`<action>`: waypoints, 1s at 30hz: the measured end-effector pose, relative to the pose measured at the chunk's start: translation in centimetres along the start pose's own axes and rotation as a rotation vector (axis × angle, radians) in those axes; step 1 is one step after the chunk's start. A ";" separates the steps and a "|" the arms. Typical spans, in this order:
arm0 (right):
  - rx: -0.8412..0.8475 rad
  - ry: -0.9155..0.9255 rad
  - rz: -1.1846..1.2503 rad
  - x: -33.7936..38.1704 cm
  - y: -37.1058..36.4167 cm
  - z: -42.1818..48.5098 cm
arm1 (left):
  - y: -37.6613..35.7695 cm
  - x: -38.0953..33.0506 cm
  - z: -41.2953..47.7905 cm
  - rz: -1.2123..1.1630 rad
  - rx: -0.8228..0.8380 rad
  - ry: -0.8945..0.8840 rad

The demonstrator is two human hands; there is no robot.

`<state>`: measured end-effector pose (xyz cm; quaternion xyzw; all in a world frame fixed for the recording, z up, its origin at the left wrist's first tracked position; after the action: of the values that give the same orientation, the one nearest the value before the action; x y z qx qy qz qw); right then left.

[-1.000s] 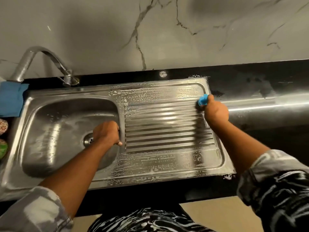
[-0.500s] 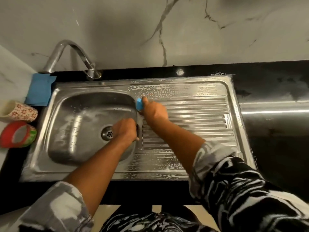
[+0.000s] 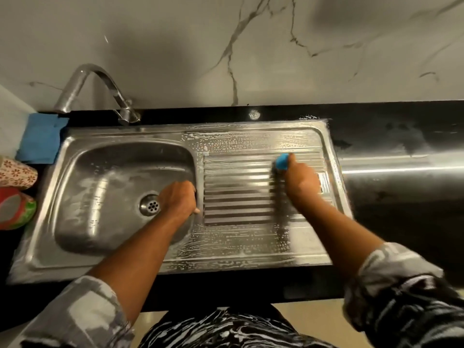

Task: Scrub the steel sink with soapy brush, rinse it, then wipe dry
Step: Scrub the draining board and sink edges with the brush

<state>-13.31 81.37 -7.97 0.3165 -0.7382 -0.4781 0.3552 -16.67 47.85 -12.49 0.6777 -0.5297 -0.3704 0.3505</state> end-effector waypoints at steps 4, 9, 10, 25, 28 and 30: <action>0.160 0.169 -0.015 10.8 -5.5 -2.9 | 0.2 -0.5 0.6 0.044 0.013 0.020; 0.188 0.383 -0.162 11.3 -5.6 -4.0 | 0.2 -0.7 0.8 0.098 -0.039 0.004; 0.169 0.336 -0.144 8.7 -4.9 -2.8 | 0.0 -0.6 0.8 0.090 -0.047 0.001; -0.036 -0.016 0.064 -3.7 0.2 0.7 | 0.7 -0.9 0.0 0.044 -0.101 0.050; 0.046 0.155 0.016 2.8 -3.1 -0.8 | 1.6 -1.0 -1.4 -0.040 -0.152 0.075; 0.105 0.253 -0.009 7.3 -4.6 -2.5 | 1.7 -0.6 -2.6 -0.126 -0.181 0.082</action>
<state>-14.60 72.74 -9.87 0.3956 -0.7103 -0.3966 0.4262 -15.31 48.28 -9.67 0.6898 -0.4356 -0.4102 0.4076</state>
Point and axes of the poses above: each hand's wrist, its own z-axis towards the middle knuckle, its own y-axis out of the back of the hand, x = y × z, the point moved 6 cm from there along z, towards the middle knuckle, and after that the axes turned 9 degrees about -z, right-handed, at the moved point
